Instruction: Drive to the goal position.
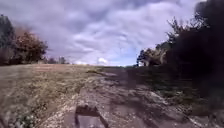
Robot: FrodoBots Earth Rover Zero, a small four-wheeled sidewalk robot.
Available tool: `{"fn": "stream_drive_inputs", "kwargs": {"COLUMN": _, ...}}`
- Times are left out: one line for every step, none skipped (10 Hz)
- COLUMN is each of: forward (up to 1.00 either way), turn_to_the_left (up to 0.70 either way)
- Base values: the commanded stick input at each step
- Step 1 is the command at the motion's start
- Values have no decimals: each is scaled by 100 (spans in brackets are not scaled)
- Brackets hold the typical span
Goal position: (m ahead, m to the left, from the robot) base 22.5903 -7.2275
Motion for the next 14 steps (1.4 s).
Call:
{"fn": "stream_drive_inputs", "kwargs": {"forward": 100, "turn_to_the_left": 0}}
{"fn": "stream_drive_inputs", "kwargs": {"forward": 100, "turn_to_the_left": 0}}
{"fn": "stream_drive_inputs", "kwargs": {"forward": 100, "turn_to_the_left": 0}}
{"fn": "stream_drive_inputs", "kwargs": {"forward": 100, "turn_to_the_left": 0}}
{"fn": "stream_drive_inputs", "kwargs": {"forward": 100, "turn_to_the_left": 0}}
{"fn": "stream_drive_inputs", "kwargs": {"forward": 100, "turn_to_the_left": 0}}
{"fn": "stream_drive_inputs", "kwargs": {"forward": 100, "turn_to_the_left": 0}}
{"fn": "stream_drive_inputs", "kwargs": {"forward": 100, "turn_to_the_left": 0}}
{"fn": "stream_drive_inputs", "kwargs": {"forward": 100, "turn_to_the_left": 0}}
{"fn": "stream_drive_inputs", "kwargs": {"forward": 100, "turn_to_the_left": 0}}
{"fn": "stream_drive_inputs", "kwargs": {"forward": 100, "turn_to_the_left": -12}}
{"fn": "stream_drive_inputs", "kwargs": {"forward": 100, "turn_to_the_left": -20}}
{"fn": "stream_drive_inputs", "kwargs": {"forward": 100, "turn_to_the_left": -24}}
{"fn": "stream_drive_inputs", "kwargs": {"forward": 100, "turn_to_the_left": -19}}
